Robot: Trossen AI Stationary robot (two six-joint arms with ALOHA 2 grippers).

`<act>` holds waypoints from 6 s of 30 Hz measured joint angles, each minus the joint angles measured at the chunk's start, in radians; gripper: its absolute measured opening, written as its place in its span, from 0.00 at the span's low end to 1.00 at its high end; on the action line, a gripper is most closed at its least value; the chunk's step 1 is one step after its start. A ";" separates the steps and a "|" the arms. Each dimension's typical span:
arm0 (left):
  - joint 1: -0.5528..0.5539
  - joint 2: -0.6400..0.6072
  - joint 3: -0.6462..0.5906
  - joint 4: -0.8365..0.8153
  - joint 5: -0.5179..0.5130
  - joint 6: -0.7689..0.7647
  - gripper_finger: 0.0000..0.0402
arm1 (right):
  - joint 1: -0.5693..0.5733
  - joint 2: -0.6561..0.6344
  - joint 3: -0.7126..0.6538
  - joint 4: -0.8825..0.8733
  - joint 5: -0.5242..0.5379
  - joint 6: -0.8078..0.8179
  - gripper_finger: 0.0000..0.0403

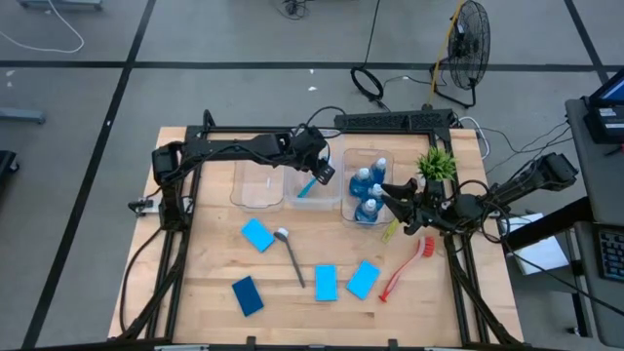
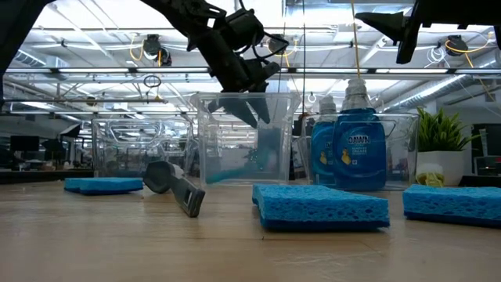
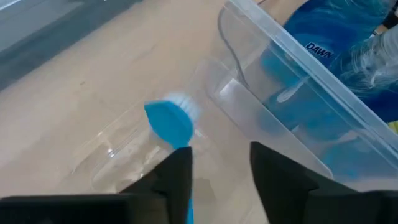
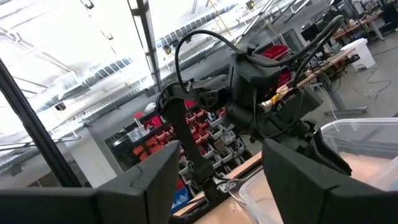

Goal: Pick & Place Kitchen Sink Supplies
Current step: Put the blue dish brush into the white transparent bin, then put the gray dish brush into the white transparent bin

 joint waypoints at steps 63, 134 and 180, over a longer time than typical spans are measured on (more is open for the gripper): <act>-0.549 0.116 0.094 -0.656 -0.070 -1.164 0.69 | 0.002 -0.053 0.000 -0.001 -0.051 -0.159 0.53; -0.754 -0.206 -0.225 -0.062 -0.140 -0.793 0.05 | 0.002 -0.053 0.000 -0.031 -0.050 -0.159 0.53; -0.416 -0.350 -0.092 0.061 -0.212 -0.200 0.05 | 0.002 -0.052 0.000 -0.061 -0.050 -0.159 0.53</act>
